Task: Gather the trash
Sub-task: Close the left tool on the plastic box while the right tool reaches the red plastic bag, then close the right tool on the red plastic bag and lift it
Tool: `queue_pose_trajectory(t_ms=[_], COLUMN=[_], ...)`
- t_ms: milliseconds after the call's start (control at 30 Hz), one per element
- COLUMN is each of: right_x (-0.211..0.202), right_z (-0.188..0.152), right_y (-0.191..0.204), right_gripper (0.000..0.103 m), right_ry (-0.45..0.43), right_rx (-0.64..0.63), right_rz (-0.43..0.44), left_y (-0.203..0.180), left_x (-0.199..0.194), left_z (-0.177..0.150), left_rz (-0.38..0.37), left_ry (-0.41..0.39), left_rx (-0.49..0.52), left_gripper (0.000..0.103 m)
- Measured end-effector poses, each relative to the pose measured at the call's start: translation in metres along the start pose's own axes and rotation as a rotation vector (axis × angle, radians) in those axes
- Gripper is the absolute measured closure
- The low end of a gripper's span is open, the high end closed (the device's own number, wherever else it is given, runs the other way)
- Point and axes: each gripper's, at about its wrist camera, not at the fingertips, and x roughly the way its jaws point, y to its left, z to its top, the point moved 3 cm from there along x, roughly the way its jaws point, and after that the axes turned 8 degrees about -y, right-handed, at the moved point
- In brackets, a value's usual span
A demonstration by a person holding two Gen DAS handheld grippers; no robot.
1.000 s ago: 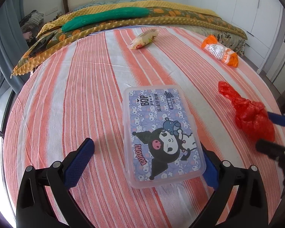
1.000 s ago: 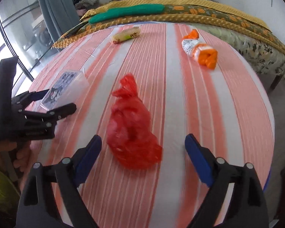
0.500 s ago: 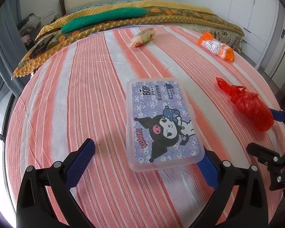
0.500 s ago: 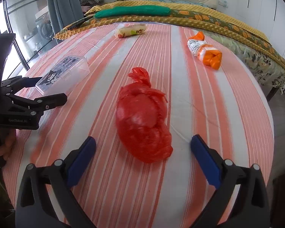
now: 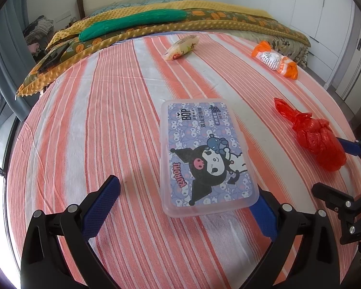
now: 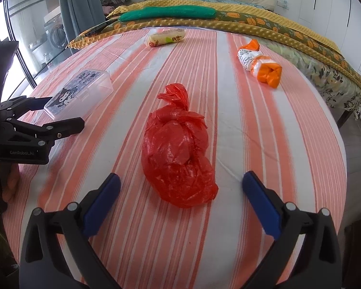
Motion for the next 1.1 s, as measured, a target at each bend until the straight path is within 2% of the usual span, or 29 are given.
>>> queue_pose_trajectory(t_ms=[233,333,400,600,733,767,867,933,1000,1033,1100], right_x=[0.000,-0.002,-0.007,-0.020,-0.014,-0.009,0.005,0.012,0.018,0.018,0.012], right_z=[0.000,0.001,0.003,0.022,0.042,0.045,0.049,0.050,0.049,0.048,0.049], right_y=[0.000,-0.003,-0.013,-0.032,-0.018,-0.012,-0.001,0.002,0.002,0.002,-0.001], right_gripper=[0.005,0.005,0.005,0.005,0.006,0.007,0.016,0.027,0.056,0.059,0.060], right_ry=[0.014,0.069,0.104,0.123,0.159,0.173,0.199,0.217,0.229,0.225,0.205], right_rx=[-0.011,-0.045,-0.015,0.026,0.022,0.001,-0.037,-0.028,-0.017,-0.007,0.010], right_rz=[0.016,0.079,0.116,0.156,0.224,0.215,0.189,0.184,0.181,0.180,0.185], left_y=[0.000,0.003,0.007,0.011,0.003,0.001,-0.004,-0.006,-0.007,-0.008,-0.010], left_x=[0.000,-0.005,-0.011,-0.025,-0.018,-0.014,-0.003,0.000,0.002,0.002,0.000], left_z=[0.000,-0.002,-0.006,0.000,0.015,0.017,0.020,0.022,0.024,0.025,0.025], left_rz=[-0.008,-0.055,-0.098,-0.196,-0.201,-0.194,-0.182,-0.160,-0.158,-0.157,-0.134], left_ry=[0.005,0.009,0.008,-0.004,0.011,0.023,0.056,0.062,0.063,0.061,0.052], left_rx=[0.000,0.017,0.013,-0.016,0.011,0.018,0.035,0.054,0.065,0.071,0.095], left_gripper=[0.004,0.005,0.005,0.005,0.006,0.011,0.021,0.026,0.034,0.036,0.036])
